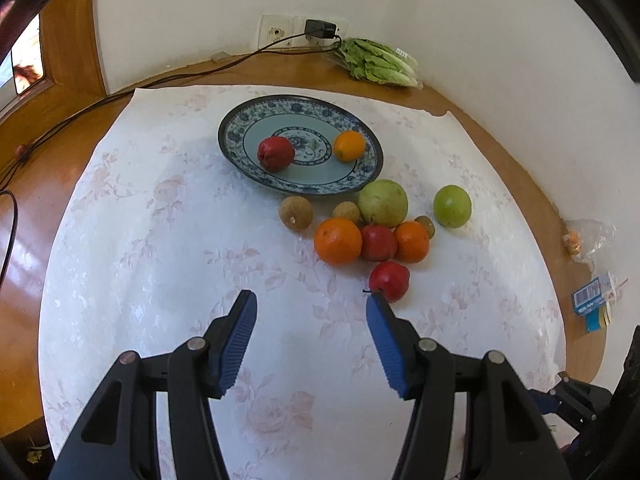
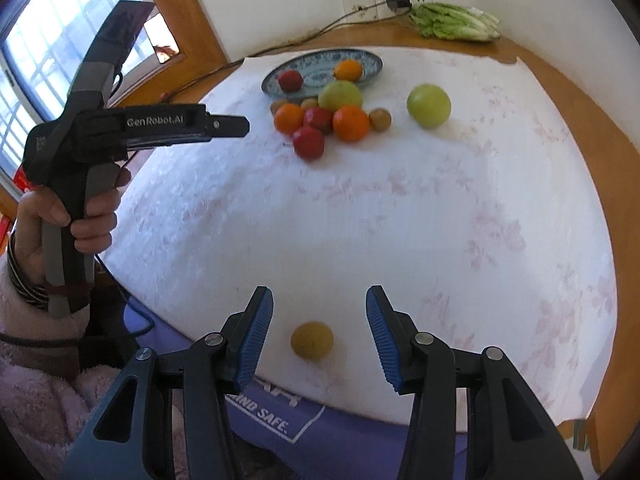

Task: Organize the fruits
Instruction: 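Close the right tool on the small brown round fruit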

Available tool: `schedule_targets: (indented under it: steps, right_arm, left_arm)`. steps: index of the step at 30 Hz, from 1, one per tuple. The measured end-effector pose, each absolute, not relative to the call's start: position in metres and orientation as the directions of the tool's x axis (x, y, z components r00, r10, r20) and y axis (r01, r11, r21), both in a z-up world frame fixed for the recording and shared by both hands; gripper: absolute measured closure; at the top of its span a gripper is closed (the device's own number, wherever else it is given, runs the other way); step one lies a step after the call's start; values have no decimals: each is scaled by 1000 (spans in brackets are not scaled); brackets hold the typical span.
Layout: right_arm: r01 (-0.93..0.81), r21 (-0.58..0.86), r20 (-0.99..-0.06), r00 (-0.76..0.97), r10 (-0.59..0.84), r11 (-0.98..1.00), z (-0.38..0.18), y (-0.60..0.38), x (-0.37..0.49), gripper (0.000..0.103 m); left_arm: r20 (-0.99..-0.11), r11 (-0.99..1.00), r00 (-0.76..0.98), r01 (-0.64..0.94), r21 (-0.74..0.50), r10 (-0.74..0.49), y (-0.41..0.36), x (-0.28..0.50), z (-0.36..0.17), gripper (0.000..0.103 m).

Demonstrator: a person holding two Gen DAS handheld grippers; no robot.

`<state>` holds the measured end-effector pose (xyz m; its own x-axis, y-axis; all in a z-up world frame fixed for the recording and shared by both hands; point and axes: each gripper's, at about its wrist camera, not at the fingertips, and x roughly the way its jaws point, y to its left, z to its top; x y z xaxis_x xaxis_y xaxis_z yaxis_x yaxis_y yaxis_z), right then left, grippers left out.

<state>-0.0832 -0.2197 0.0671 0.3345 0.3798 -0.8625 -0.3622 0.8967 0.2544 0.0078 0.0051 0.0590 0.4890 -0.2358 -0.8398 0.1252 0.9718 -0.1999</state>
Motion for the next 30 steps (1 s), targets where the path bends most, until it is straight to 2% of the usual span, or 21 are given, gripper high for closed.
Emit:
schedule_targets:
  steps: [10,16,30]
  right_arm:
    - [-368,259,-883,285,373,893,55,-217,-94,64]
    - [-372,264,-890,261,374,890,47,-216,-93,76]
    - [-361,245,-864,339,371,900,62,-228,-72,77]
  left_arm:
    - [-846,974,483,128,-187,-226,4,5,54,43]
    - [-845,974,484,127,-189,-228,4,4,54,43]
    - [-851,972,470,140,-190,-234,-8,10,51,43]
